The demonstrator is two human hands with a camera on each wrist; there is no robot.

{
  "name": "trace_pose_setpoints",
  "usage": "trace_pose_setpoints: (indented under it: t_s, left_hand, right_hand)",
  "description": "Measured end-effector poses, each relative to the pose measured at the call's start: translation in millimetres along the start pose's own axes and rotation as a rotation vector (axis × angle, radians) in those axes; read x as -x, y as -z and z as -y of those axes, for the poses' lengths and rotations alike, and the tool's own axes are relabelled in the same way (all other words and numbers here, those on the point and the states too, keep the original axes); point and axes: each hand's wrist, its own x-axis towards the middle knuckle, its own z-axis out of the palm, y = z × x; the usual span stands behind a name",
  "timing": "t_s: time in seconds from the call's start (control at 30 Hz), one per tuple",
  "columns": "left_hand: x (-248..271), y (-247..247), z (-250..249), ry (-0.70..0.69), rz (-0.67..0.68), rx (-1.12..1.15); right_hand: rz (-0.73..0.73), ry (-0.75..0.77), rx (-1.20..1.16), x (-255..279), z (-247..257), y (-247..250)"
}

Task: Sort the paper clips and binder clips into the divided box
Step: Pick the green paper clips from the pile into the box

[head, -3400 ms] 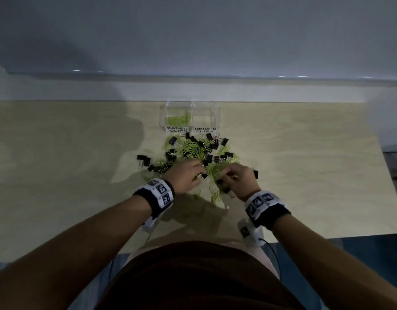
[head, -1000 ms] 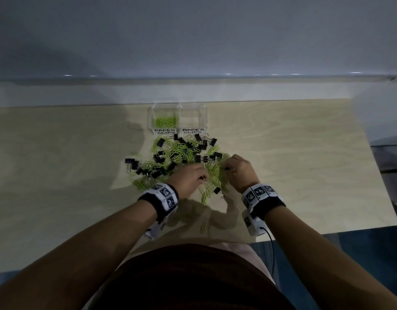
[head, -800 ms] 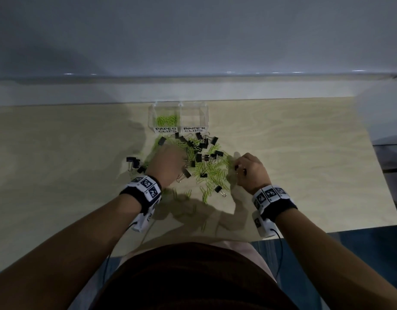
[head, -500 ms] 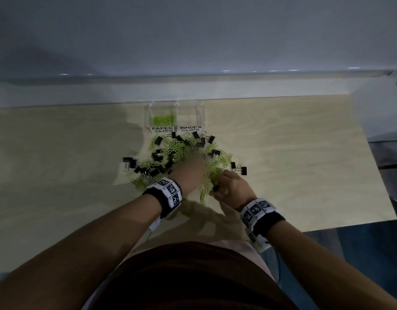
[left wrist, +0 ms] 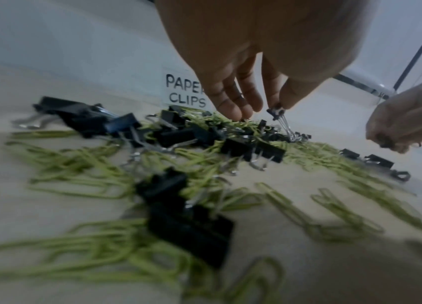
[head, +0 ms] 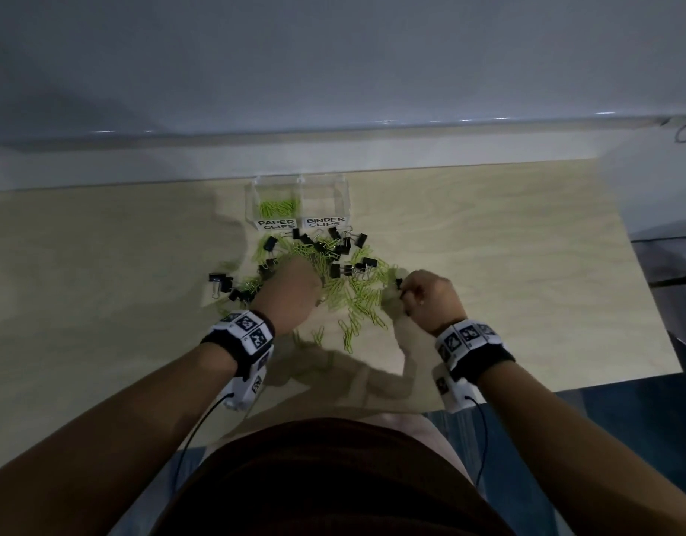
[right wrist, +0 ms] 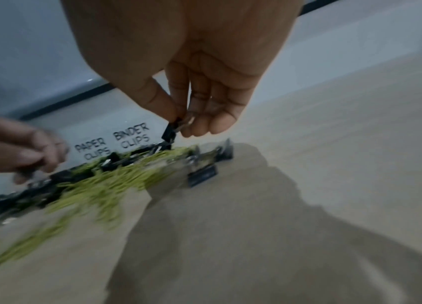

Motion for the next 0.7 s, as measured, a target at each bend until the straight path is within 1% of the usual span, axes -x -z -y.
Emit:
trace_pose_setpoints:
  t_s: [0.07, 0.13, 0.2, 0.27, 0.33, 0.4, 0.47, 0.53, 0.63, 0.7]
  left_hand:
    - [2.9, 2.4, 8.6, 0.004, -0.010, -0.084]
    - [2.5, 2.0, 7.3, -0.037, -0.009, -0.158]
    - [-1.2, -0.9, -6.3, -0.108, 0.052, -0.187]
    - [-7.0, -8.9, -23.5, -0.150, 0.140, -0.234]
    - [-12.7, -19.3, -36.0, -0.117, 0.197, -0.319]
    - [-16.8, -27.1, -41.9, -0.048, 0.216, -0.366]
    - [-18.9, -29.5, -45.2, -0.023, 0.198, -0.344]
    - [-19.3, -28.3, -46.2, -0.044, 0.183, -0.313]
    - [-18.2, -22.3, -45.0, -0.066, 0.206, -0.297]
    - [-18.6, -20.5, -39.7, -0.068, 0.238, -0.275]
  right_hand:
    - [0.022, -0.045, 0.092, -11.8, -6.2, 6.9]
    - [0.045, -0.051, 0.160, -21.1, -5.8, 9.3]
    - [0.066, -0.039, 0.205, -28.7, 0.0, 7.5]
    - [0.129, -0.026, 0.287, -33.2, 11.6, 3.1]
    - [0.220, -0.024, 0.405, -33.5, 25.1, -2.7]
    - [0.273, -0.009, 0.477, -30.0, 33.7, -10.6]
    - [0.275, 0.029, 0.471, -24.9, 38.1, -18.8]
    - [0.251, 0.091, 0.410, -18.6, 39.7, -26.2]
    - [0.195, 0.221, 0.269, -12.1, 40.6, -32.2]
    - [0.212, 0.255, 0.223, -12.1, 43.9, -32.1]
